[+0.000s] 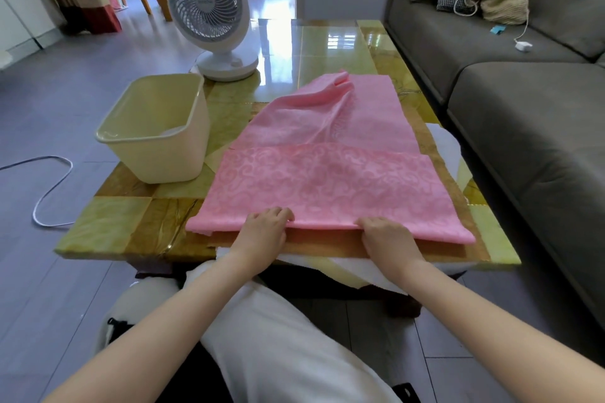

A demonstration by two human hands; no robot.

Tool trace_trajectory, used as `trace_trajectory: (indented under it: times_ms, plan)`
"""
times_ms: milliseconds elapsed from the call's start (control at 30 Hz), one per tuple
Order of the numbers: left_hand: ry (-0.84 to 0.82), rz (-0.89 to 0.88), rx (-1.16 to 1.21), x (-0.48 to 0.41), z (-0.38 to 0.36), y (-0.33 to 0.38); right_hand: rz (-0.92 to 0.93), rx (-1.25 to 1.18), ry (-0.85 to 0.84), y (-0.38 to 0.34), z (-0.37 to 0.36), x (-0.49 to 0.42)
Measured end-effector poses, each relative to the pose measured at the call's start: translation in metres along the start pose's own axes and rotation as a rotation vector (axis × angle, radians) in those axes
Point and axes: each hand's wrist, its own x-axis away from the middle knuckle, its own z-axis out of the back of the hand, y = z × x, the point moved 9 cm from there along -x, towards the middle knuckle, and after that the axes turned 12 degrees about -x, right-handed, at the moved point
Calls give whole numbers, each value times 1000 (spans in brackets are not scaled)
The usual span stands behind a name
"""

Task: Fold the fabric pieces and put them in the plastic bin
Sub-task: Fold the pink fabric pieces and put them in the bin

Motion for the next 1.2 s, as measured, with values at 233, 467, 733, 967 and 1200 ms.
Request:
trace_trajectory:
  times_ms: [233,467,733,967,1200]
  plan:
    - [-133,18,-16,10,10,-5,-5,50,-60,9,19,9]
    - [-531,-52,46,8,9,-2,-44,-151,-428,20,21,-2]
    - [-172,80,36,-61,44,-31,-144,-127,-97,38,49,-69]
    - [-181,122,-9,-94,14,-38,-221,-109,-45,51,32,-98]
    - [-158,143,34,-102,0,-44,-188,-113,-29,48,23,-113]
